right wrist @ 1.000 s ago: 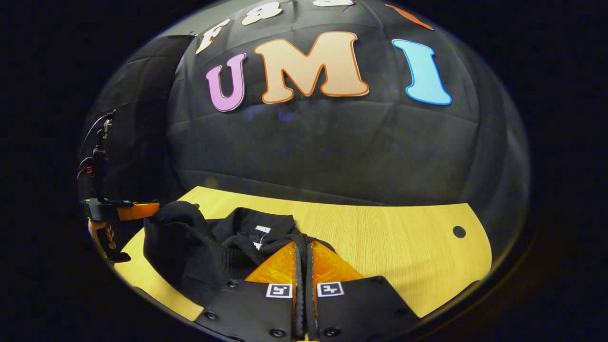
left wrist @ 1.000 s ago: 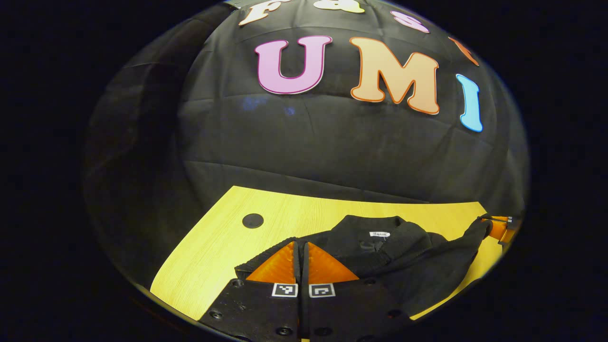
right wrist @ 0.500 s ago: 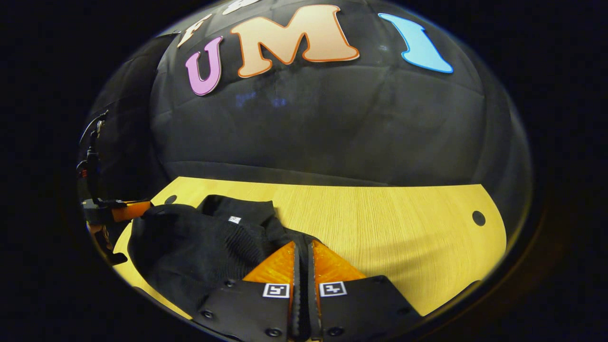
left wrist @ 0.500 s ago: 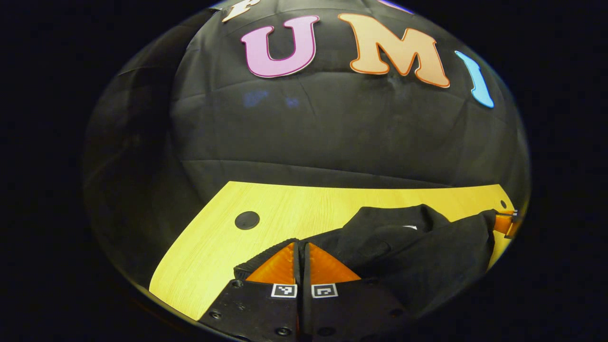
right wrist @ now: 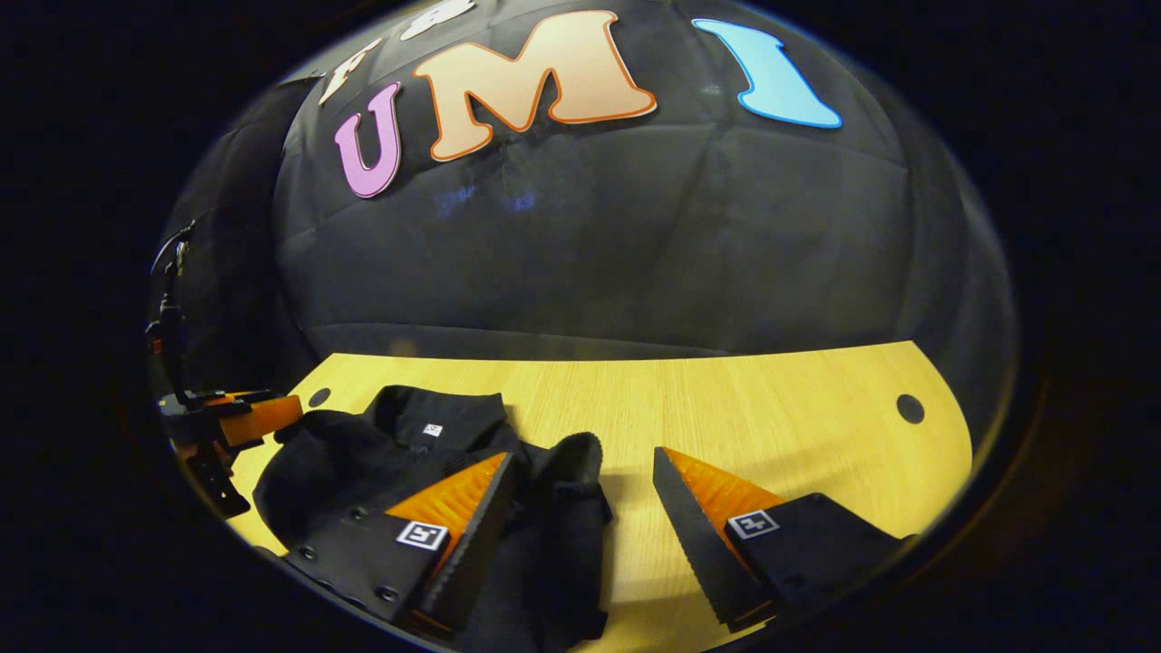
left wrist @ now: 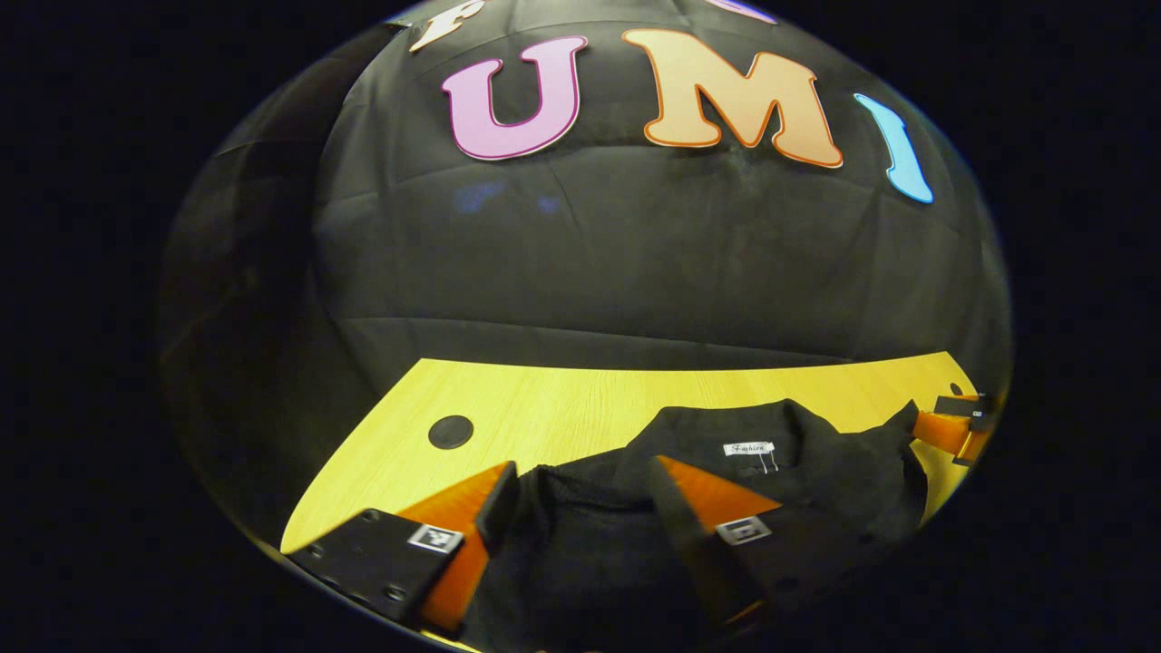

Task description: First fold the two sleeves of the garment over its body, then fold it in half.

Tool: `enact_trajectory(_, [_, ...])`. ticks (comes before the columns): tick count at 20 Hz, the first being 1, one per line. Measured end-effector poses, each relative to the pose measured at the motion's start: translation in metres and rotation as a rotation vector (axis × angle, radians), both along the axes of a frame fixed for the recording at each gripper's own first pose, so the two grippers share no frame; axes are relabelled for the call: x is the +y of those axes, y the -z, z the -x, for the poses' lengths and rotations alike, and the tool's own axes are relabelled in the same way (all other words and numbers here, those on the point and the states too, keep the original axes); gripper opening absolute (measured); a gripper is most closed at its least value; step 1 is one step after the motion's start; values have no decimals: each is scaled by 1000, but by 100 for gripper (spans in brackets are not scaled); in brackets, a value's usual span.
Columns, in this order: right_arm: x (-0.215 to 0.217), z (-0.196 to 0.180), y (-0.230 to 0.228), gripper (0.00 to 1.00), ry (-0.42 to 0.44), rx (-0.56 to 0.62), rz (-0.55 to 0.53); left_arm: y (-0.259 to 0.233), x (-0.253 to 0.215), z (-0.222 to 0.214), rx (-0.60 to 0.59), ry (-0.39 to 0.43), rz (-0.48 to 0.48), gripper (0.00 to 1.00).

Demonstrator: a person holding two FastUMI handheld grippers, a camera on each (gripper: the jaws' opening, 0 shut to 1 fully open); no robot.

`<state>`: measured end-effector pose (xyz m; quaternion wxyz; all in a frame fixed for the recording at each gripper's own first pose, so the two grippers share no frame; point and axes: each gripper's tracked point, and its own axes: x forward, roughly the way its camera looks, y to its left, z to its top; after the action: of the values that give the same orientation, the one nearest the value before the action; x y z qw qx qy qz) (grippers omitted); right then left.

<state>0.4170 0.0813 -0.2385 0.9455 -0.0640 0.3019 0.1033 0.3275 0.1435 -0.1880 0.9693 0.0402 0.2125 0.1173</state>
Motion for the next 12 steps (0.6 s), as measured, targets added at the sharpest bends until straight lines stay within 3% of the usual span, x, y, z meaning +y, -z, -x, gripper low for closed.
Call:
enact_trajectory(1, [0, 1, -5, 99, -3, -15, 10, -6, -2, -1, -15, -1, 5, 98])
enact_trajectory(6, [6, 25, -43, 99, -18, -95, 13, -30, -12, 17, -41, 8, 48, 98])
enact_trajectory(12, [6, 92, -66, 99, 3, -153, 5, -79, -27, 68, -138, 70, -10, 98])
